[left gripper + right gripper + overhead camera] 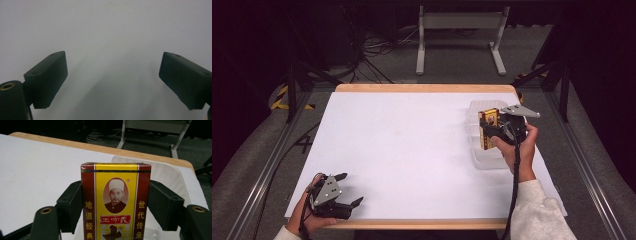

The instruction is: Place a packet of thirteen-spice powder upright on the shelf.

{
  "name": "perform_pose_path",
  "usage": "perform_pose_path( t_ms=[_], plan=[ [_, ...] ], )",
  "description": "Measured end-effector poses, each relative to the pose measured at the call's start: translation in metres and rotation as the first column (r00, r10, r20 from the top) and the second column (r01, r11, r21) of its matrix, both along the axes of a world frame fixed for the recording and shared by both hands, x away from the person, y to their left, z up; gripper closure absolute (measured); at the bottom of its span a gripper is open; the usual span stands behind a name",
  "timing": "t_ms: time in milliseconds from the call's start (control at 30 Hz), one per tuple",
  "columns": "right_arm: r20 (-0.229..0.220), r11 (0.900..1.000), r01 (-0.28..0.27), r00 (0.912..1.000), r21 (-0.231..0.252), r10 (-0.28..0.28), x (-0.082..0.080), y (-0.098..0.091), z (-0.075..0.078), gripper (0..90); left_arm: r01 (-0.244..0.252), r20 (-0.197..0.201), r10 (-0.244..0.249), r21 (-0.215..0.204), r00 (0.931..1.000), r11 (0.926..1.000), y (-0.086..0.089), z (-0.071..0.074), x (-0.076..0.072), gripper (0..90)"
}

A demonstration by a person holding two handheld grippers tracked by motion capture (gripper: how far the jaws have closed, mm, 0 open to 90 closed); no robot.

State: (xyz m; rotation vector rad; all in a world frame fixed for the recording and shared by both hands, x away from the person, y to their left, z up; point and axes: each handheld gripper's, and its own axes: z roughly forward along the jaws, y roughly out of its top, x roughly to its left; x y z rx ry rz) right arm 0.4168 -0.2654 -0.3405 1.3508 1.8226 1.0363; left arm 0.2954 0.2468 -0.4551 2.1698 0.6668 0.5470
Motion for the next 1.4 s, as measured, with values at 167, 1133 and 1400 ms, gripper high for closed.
perform_pose_path(
  t_ms=[167,1133,1400],
  plan=[
    [-0.019,0.9998,0.019,0.9996,-0.006,-0.019,0.003,-0.002,-0.008,32.1,0.000,-0.001,0.000,0.000,1.0000,1.0000,0.001,0.000,0.000,9.1],
    [-0.049,0.9993,0.011,0.9987,-0.035,-0.012,-0.026,-0.028,-0.027,31.1,-0.004,0.003,0.004,0.002,1.0000,1.0000,0.001,0.000,-0.001,9.1],
    [-0.039,0.9989,0.005,0.9992,-0.046,-0.007,-0.031,-0.030,-0.029,30.9,-0.003,0.003,0.003,0.000,1.0000,1.0000,0.001,0.000,-0.001,9.1]
  ],
)
